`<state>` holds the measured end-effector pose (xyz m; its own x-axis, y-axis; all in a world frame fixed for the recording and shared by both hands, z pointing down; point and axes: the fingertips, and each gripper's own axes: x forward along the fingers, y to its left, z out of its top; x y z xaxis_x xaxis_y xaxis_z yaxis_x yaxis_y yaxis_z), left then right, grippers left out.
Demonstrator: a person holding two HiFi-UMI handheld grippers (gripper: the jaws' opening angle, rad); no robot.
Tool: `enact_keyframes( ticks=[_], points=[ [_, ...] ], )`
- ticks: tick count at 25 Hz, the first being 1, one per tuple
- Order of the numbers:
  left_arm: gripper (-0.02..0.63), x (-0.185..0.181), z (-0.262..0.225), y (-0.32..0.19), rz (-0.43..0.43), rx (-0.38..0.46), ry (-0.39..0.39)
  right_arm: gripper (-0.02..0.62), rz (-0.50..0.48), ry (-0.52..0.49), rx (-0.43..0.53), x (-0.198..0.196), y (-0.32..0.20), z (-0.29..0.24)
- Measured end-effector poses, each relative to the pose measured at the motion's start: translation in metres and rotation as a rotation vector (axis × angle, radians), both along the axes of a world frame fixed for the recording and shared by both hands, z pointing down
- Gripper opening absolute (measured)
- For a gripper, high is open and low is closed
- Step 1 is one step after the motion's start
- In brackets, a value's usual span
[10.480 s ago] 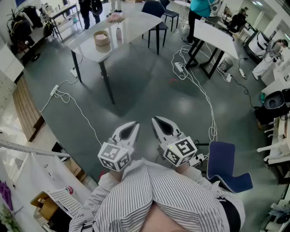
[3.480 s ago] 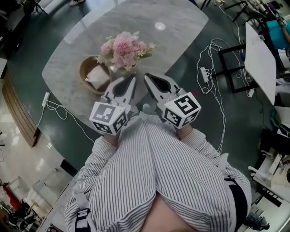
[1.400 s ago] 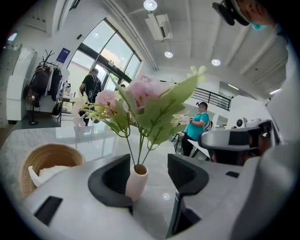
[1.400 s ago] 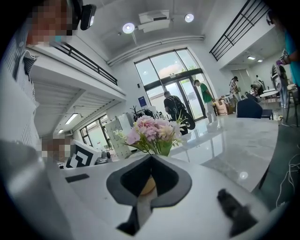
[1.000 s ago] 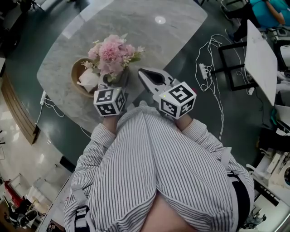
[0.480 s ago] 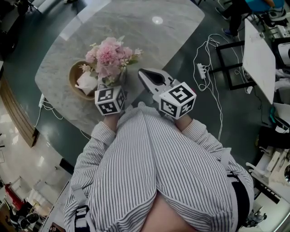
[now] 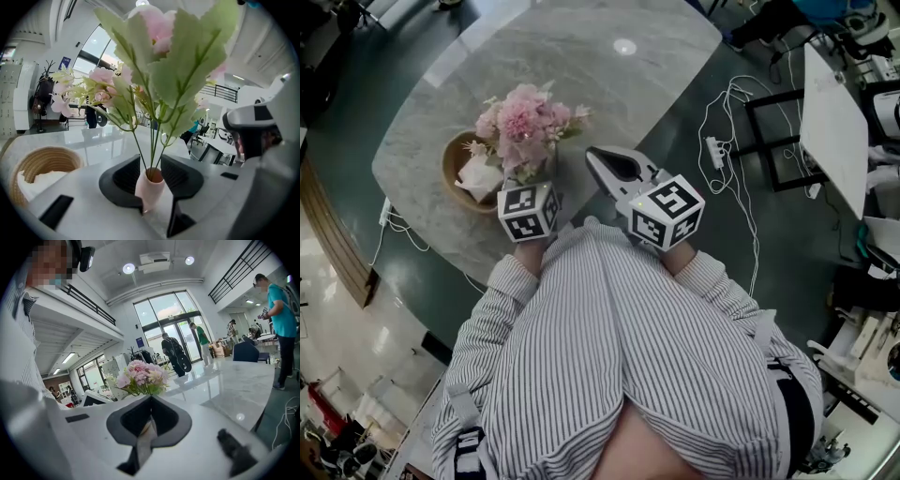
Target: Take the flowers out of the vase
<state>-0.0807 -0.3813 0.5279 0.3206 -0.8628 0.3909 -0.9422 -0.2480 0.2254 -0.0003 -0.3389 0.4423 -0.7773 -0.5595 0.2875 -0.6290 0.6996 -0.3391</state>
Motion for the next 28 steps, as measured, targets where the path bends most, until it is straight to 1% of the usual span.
enact_keyframes(
  ticks=[2, 6, 21, 28],
  points=[
    [0.131, 0.003, -0.0034, -0.0004, 0.006, 0.007, 0.0, 0.015, -0.003, 0.001, 0.002, 0.0009, 0.0009, 0.0001],
    [0.123, 0.0026, -0.0039, -0.0012, 0.01, 0.004, 0.005, 0.015, -0.004, 0.001, 0.003, 0.0012, 0.0002, -0.0002],
    [0.065, -0.0007, -0.0005, -0.0018, 0.031, -0.023, 0.081, 0.015, -0.015, 0.001, 0.001, -0.0037, 0.0001, 0.0028],
    [0.047, 0.0001, -0.0032, -0.0011, 0.048, -0.028, 0.088, 0.015, -0.024, 0.0, 0.005, -0.0038, -0.0003, 0.0022]
  ],
)
